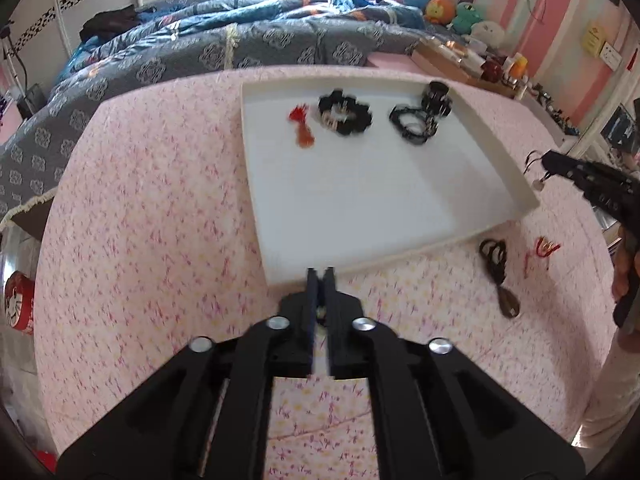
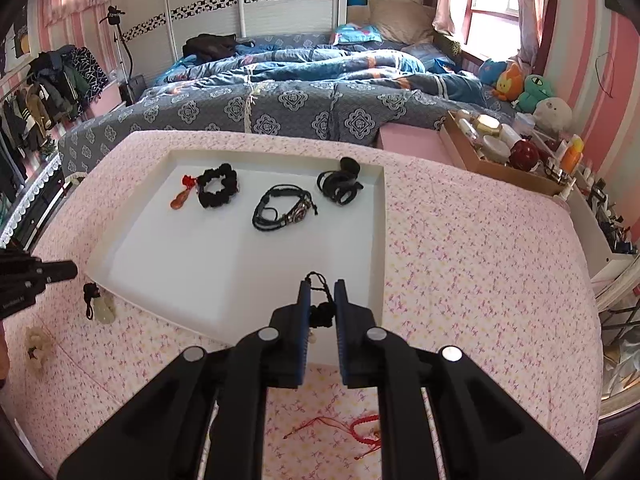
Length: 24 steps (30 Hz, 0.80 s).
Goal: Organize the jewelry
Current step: 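Carry the hair tie and cord pendant in both grippers over the white tray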
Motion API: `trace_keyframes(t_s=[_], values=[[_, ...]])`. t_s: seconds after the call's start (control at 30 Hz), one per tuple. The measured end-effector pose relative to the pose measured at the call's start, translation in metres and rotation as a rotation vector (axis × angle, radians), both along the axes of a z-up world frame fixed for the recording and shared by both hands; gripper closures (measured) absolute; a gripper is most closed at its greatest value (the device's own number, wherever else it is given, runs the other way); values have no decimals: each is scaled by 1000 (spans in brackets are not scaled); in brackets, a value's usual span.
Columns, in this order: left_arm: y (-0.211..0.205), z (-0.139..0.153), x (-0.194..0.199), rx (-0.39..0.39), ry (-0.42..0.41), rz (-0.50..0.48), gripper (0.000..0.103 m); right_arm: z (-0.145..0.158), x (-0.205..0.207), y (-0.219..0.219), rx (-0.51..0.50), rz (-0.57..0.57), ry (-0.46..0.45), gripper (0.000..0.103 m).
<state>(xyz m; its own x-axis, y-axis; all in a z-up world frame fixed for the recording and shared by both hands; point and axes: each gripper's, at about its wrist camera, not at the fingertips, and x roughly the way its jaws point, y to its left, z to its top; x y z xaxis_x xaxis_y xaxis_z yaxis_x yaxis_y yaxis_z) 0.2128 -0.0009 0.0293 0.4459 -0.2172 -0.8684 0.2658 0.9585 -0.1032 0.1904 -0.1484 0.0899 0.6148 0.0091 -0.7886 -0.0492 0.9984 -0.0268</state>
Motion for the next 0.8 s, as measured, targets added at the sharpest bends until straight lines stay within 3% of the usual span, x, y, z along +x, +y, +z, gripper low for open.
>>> trace_keyframes(t_s=[0.1, 0.17, 0.23, 0.43, 0.5, 0.57, 0.8], values=[[0, -11, -4, 2, 15, 13, 72, -2, -5, 0, 2, 0, 4, 91], [-2, -15, -7, 9, 13, 24, 51, -4, -7, 1, 0, 2, 9, 91], [-4, -17, -10, 19, 0, 30, 43, -5, -9, 1, -1, 2, 11, 91], [-13, -31, -1, 18, 37, 43, 46, -5, -11, 3, 1, 9, 9, 91], [-13, -37, 6, 10, 55, 48, 51, -5, -12, 5, 0, 16, 8, 91], [-11, -42, 12, -6, 82, 57, 68, -6, -12, 7, -1, 20, 9, 91], [-5, -43, 13, -53, 98, 70, 77, -6, -12, 8, -1, 20, 9, 91]])
